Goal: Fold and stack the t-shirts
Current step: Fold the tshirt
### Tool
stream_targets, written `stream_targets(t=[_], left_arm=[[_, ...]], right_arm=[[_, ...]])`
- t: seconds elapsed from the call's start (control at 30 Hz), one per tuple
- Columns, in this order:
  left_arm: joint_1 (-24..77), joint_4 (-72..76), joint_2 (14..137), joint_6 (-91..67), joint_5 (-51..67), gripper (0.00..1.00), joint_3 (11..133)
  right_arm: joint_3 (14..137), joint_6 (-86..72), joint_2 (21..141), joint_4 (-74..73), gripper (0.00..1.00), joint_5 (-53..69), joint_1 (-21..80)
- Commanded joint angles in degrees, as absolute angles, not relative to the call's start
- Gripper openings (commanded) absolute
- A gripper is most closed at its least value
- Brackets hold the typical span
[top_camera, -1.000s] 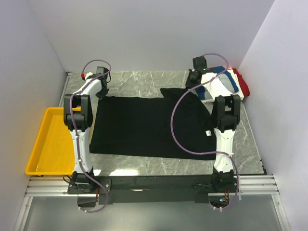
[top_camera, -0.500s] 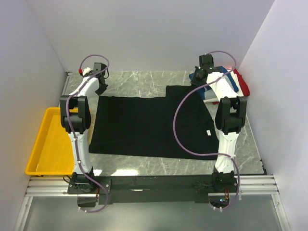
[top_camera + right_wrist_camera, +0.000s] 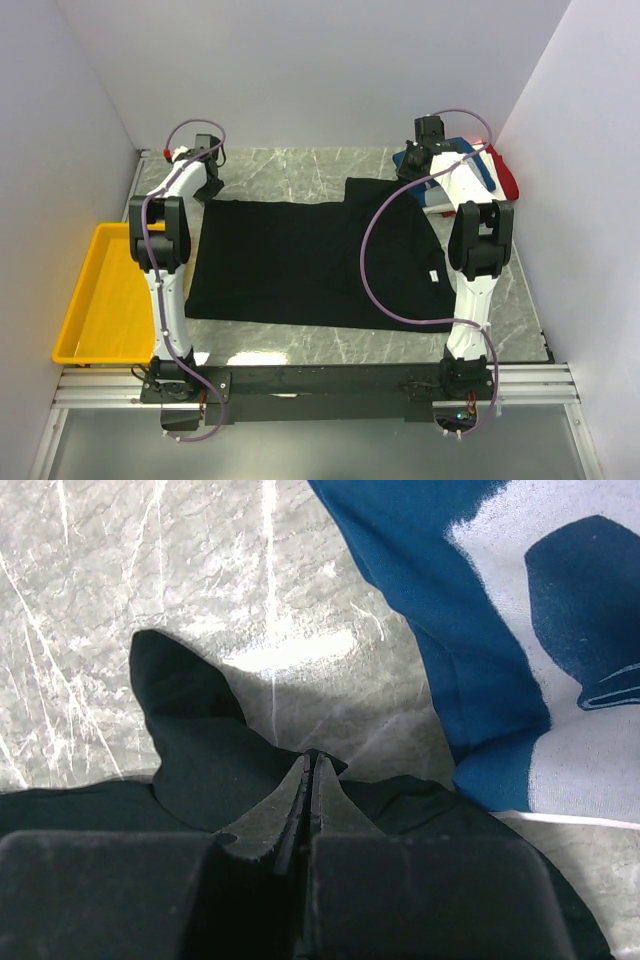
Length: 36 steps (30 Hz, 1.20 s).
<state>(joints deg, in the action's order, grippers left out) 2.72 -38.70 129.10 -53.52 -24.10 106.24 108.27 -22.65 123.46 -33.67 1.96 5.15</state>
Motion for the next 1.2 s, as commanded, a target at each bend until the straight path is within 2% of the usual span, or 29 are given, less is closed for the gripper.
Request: stream_targets(t=[0.0, 0.17, 0.27, 0.3, 0.43, 0.57, 0.73, 1.03, 1.07, 1.13, 1.17], left_arm=[[2.81, -40.16, 131.13, -54.05, -25.13, 0.45, 108.98], [2.81, -40.61, 132.98, -54.67, -24.96, 0.43, 110.3], [2.9, -40.78, 133.42, -54.84, -24.87, 0.38, 110.66], [2.9, -40.78, 133.42, -54.84, -24.7, 0.3, 110.65], [2.9, -40.52, 133.07, -54.49, -24.52, 0.18, 110.04], [2.9, -40.78, 132.54, -53.88, -23.99, 0.01, 110.92], [2.64, -40.69, 130.79, -52.74, -23.73, 0.01, 112.5], [2.29, -38.76, 127.44, -51.68, -23.11, 0.01, 111.62], [2.37, -38.76, 127.7, -51.59, -23.2, 0.03, 111.71], [2.37, -39.11, 128.84, -51.59, -23.03, 0.18, 112.49], [2.46, -39.37, 129.54, -51.5, -22.85, 0.38, 113.11]], right_arm=[[108.19, -22.59, 120.32, -31.82, 0.0, 2.11, 4.66], [108.02, -22.32, 120.5, -31.55, 0.0, 2.46, 4.66], [107.49, -22.32, 120.32, -31.29, 0.0, 2.72, 4.66], [107.32, -22.32, 120.32, -31.12, 0.0, 2.81, 4.66], [106.87, -22.32, 119.97, -30.76, 0.0, 3.6, 4.39], [108.19, -22.5, 119.88, -31.11, 0.0, 4.48, 3.87], [110.3, -23.03, 119.18, -32.17, 0.0, 5.1, 2.73], [106.62, -23.64, 115.05, -30.33, 0.0, 6.5, 2.02], [105.65, -23.73, 114.79, -30.06, 0.0, 6.76, 2.02], [104.94, -24.08, 114.61, -29.53, 0.0, 7.38, 2.02], [104.25, -24.08, 114.61, -28.92, 0.0, 7.64, 2.02]])
